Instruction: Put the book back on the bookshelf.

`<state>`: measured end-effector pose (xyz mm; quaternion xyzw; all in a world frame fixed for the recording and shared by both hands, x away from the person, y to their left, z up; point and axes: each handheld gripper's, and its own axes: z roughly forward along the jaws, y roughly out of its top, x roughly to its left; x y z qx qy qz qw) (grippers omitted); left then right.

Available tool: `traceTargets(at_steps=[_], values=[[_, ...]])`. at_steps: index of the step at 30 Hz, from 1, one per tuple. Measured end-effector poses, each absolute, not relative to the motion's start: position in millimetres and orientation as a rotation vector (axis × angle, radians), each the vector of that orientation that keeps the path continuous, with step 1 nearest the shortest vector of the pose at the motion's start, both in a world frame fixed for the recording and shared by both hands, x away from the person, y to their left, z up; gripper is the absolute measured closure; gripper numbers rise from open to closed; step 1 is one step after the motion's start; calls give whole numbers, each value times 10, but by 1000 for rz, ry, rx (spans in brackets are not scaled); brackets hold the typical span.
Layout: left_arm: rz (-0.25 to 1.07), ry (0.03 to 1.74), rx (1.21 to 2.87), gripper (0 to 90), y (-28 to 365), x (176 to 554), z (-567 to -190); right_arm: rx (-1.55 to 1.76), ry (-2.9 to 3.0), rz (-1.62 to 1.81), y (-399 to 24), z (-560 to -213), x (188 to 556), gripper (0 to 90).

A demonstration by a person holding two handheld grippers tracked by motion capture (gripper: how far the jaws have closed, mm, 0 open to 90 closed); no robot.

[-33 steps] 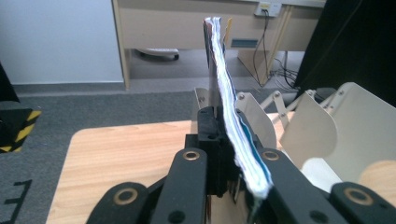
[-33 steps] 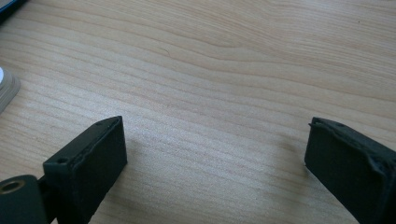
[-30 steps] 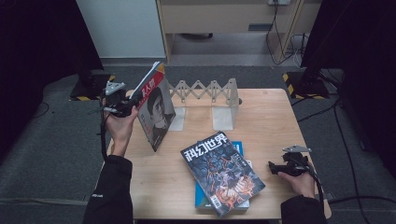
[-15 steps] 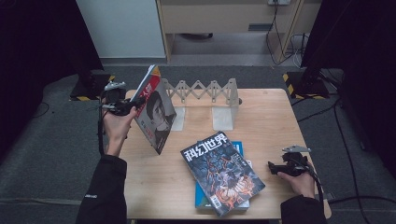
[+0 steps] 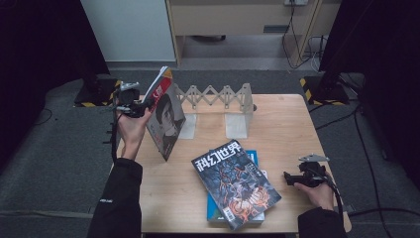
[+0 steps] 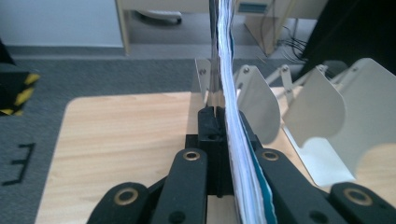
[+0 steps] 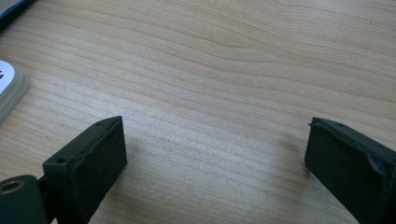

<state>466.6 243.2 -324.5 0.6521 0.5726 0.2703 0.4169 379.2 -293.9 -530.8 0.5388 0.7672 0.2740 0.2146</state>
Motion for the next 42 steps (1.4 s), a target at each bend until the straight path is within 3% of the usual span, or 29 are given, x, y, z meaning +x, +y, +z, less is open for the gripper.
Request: traceTargets(at_steps=[9,32,42], values=[[795,1489,1646,861,2248,4773,-3201,1494,2132,764,-2943,-5308,3794,59],[807,1504,1628,852,2227,4824,-3285,1491,2144,772,-2929,-5307,3795,59],[817,1434,1599,692,2312,4720,-3308,1484,2155,769,-2926,-5305,3795,58]])
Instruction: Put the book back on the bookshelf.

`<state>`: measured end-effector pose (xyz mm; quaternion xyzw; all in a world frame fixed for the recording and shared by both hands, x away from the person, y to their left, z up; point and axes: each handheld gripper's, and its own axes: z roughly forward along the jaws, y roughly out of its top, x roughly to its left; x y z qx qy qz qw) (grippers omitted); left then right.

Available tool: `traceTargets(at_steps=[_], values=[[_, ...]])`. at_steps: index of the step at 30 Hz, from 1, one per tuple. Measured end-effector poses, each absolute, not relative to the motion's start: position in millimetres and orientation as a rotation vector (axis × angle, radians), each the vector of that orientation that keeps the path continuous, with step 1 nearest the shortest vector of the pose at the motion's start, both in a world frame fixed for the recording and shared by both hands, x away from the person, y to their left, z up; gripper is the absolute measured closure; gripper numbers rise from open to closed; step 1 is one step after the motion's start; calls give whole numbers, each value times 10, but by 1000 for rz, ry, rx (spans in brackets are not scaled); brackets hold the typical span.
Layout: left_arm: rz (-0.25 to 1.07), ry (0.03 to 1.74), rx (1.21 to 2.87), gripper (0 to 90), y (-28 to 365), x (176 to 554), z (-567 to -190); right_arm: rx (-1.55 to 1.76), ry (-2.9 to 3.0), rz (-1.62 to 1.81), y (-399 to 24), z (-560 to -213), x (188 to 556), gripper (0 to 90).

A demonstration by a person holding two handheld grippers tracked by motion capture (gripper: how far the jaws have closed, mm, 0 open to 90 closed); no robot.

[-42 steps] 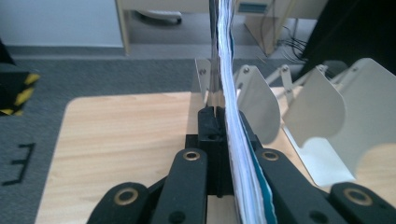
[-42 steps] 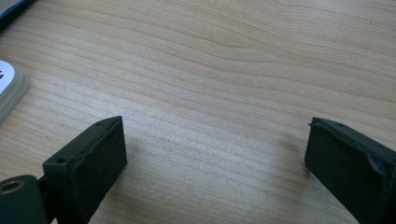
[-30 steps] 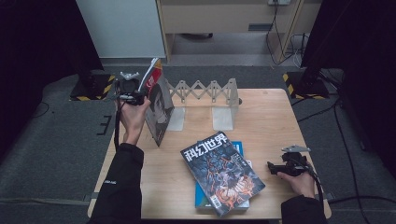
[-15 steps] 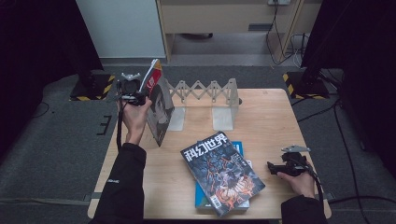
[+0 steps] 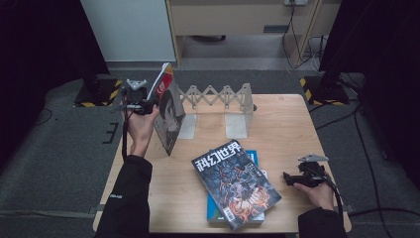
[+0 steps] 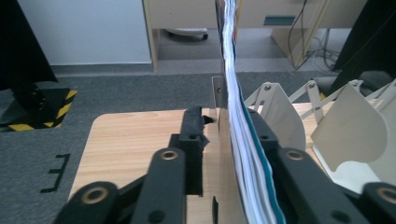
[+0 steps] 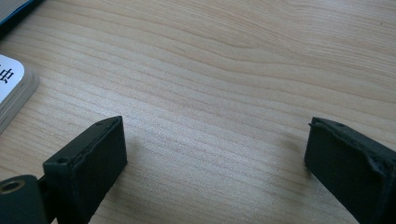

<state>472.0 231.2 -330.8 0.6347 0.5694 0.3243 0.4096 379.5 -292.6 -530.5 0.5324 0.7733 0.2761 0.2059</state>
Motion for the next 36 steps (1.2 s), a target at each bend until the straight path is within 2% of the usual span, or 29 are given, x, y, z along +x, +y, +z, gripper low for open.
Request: traceTargets(at_steps=[3,12,27,36], values=[[813,1375,1574,614,2358,4657,-3314,1477,2157,766,-2921,-5302,3795,60],[816,1260,1504,472,2458,4393,-3240,1458,2167,749,-2918,-5279,3788,86],[774,1156,1517,346,2574,3803,-3379,1432,2130,799,-2882,-5136,3748,148],[717,1126,1605,312,2482,3572,-3783,1402,2117,784,-2847,-5079,3718,166]])
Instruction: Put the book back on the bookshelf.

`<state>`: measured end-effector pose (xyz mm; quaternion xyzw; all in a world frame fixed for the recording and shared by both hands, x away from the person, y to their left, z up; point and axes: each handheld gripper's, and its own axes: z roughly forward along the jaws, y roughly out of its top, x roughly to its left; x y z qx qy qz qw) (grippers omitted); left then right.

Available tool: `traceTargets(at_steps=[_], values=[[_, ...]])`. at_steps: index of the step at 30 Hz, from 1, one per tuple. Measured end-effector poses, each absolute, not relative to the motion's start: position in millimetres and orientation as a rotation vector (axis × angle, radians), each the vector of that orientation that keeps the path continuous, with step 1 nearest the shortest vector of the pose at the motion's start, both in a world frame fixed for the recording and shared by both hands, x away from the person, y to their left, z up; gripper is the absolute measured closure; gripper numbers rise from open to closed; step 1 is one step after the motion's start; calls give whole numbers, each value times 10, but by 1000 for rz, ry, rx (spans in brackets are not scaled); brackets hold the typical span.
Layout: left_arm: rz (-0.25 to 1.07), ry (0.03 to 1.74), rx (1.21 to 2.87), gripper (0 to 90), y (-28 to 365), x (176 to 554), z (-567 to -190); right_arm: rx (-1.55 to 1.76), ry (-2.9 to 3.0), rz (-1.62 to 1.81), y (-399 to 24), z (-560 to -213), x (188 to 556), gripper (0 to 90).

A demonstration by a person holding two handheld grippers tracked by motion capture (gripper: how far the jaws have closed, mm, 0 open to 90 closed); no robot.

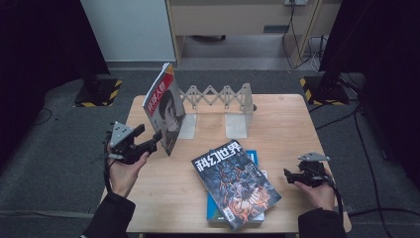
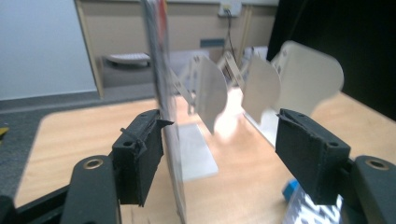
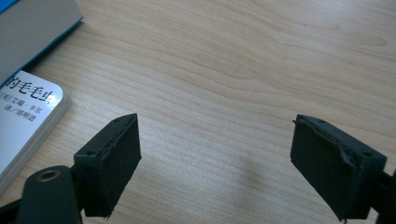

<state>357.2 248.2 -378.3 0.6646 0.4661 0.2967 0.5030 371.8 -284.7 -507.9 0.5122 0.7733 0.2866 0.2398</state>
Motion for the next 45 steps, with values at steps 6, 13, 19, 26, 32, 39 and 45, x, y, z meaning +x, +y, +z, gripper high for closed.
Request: traceTargets(at_steps=[6,13,19,26,32,39,45], values=[[657,1129,1667,301,2392,3543,-3976,1376,2124,830,-2815,-5042,3696,210],[582,1101,1763,294,2242,3520,-4280,1342,2135,874,-2744,-4971,3659,231],[505,1072,1815,292,2143,3530,-4410,1332,2143,880,-2678,-4946,3645,236],[441,1041,1832,286,2066,3568,-4518,1334,2184,895,-2595,-4928,3625,261],[379,1031,1844,285,1983,3619,-4613,1326,2196,918,-2542,-4911,3608,284],[331,1029,1848,273,1913,3658,-4689,1346,2203,973,-2492,-4887,3580,309],[276,1059,1865,268,1860,3728,-4788,1335,2209,1015,-2414,-4861,3560,325]])
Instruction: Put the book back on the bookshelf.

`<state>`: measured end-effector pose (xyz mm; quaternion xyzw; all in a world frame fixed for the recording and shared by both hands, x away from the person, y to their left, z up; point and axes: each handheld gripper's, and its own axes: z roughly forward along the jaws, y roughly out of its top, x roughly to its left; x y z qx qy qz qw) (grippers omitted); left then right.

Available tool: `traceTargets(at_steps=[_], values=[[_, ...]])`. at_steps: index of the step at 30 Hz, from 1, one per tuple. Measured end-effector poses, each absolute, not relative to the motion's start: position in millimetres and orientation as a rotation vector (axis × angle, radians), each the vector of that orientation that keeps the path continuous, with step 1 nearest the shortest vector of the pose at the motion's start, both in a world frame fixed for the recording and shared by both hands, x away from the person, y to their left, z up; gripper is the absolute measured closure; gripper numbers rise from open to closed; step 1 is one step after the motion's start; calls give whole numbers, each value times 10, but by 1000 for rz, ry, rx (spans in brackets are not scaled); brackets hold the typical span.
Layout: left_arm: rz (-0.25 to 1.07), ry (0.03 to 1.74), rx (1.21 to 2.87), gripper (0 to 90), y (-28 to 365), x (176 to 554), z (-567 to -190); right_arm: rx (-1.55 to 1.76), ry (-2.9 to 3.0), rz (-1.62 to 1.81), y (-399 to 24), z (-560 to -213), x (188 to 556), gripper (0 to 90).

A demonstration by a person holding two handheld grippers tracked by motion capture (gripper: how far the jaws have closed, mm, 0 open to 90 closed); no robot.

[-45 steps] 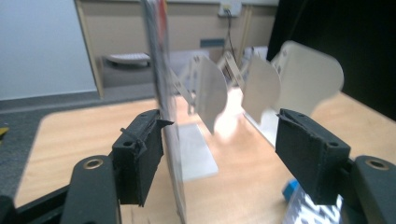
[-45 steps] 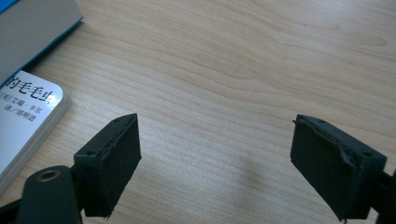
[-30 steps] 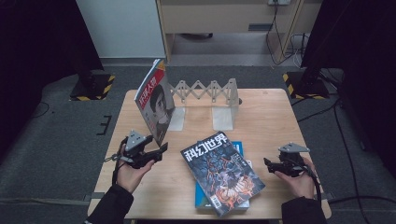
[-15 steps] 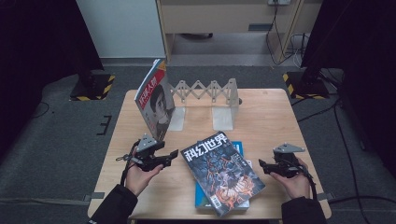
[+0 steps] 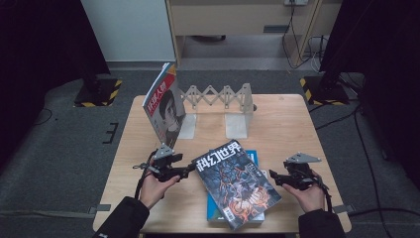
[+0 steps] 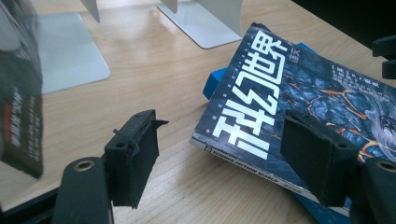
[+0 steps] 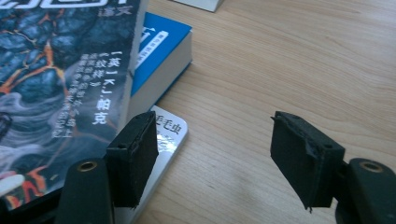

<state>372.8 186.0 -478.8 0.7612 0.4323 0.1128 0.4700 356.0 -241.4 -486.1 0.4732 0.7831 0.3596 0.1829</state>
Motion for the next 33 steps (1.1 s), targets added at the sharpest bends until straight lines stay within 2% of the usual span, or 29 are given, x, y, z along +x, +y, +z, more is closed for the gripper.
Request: traceTargets(at_steps=[33], values=[[43,1048,1933,237,1647,3952,-5079,1280,2223,1218,-2195,-4865,3522,358]])
